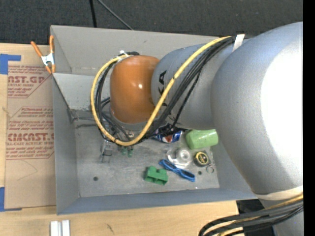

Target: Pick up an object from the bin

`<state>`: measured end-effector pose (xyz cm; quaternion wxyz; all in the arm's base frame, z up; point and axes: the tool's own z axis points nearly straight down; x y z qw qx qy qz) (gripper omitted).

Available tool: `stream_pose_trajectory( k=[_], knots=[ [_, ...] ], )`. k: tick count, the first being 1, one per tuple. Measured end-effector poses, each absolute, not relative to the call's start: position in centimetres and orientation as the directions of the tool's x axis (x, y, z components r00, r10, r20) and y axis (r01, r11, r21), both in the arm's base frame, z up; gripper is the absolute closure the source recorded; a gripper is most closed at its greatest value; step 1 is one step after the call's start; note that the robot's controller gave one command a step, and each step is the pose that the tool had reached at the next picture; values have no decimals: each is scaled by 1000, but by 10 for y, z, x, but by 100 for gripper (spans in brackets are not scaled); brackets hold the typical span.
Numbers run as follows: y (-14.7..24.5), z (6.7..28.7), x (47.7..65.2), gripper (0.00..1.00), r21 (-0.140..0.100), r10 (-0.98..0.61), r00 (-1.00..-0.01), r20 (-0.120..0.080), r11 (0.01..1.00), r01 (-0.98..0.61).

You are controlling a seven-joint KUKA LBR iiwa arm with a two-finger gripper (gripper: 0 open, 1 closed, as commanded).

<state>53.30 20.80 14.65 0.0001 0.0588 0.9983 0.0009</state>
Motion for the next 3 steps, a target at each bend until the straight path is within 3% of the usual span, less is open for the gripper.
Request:
stream_pose_trajectory(
  k=[1, 2, 3],
  knots=[
    [208, 147, 533, 0, 2, 118, -993, 0, 993, 118],
    [220, 70, 481, 0, 2, 12, -1000, -5, 1000, 12],
    [151, 151, 505, 0, -1, -18, -1000, -9, 1000, -18]
  ],
)
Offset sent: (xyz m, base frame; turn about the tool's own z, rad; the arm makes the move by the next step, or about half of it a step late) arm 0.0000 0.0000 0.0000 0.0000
